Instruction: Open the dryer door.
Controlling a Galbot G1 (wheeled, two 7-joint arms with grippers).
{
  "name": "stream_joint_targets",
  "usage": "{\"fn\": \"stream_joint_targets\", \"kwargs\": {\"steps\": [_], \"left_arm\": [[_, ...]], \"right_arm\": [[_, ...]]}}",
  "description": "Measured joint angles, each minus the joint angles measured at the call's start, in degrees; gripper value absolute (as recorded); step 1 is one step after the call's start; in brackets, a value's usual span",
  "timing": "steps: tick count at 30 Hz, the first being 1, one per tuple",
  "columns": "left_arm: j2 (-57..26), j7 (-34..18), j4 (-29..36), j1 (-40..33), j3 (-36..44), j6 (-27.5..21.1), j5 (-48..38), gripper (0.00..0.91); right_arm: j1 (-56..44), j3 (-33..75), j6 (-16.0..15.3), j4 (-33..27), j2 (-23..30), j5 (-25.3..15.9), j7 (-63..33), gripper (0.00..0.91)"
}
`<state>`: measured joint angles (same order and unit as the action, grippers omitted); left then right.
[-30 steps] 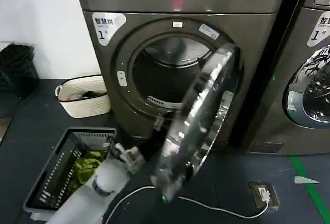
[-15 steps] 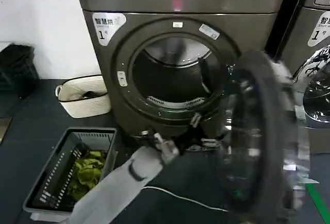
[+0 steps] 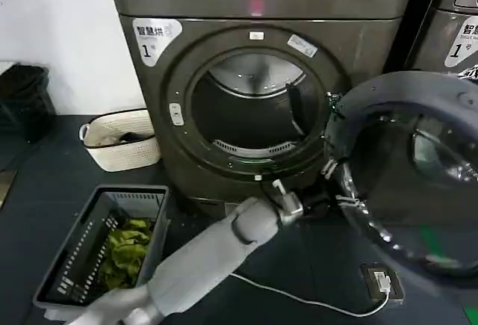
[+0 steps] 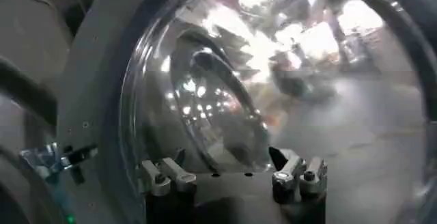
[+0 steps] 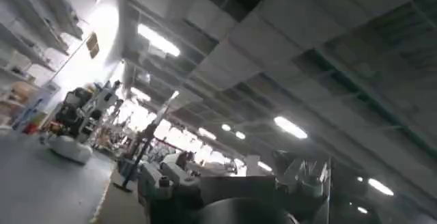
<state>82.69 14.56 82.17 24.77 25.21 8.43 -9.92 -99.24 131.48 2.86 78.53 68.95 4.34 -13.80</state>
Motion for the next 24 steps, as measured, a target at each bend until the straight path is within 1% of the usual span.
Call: {"fn": "stream_joint_targets", "kwargs": {"steps": [6,9,12,15,18,20,24], "left_arm": [[0.2,0.0,0.1,0.4,0.0,-0.3,0.3,0.907],[-1.0,0.2,1.4,1.1,-0.4,-0.7,0.5,0.907],[-4.0,0.4,4.3,2.5,-0.7,-0.2,1.8,0.907],[-9.0,0.4,8.4,4.0,-1.4,0.6,3.1,0.907],[-15.4,0.0,13.2,5.4,-2.7,1.9,7.4,0.907],[-19.9,0.0,16.1,6.4,-3.8,4.2,11.7,0.907],[-30.5,2.3,20.8,8.2,-6.0,11.1,19.1,0.907]], "right_arm": [[0.5,-0.8,0.2,0.2,0.0,0.0,0.3,0.907],[0.9,-1.3,0.3,0.3,-0.2,0.0,0.9,0.907],[1.0,-1.6,0.3,0.3,-0.7,0.0,1.6,0.907],[1.0,-1.8,-0.3,0.4,-1.1,-0.1,1.4,0.907],[1.0,-2.4,-0.8,0.4,-1.1,-0.1,1.0,0.907],[1.0,-2.6,0.4,0.8,-0.9,0.7,2.1,0.907],[1.3,-3.3,1.0,0.9,-1.2,1.8,2.6,0.907]]}}
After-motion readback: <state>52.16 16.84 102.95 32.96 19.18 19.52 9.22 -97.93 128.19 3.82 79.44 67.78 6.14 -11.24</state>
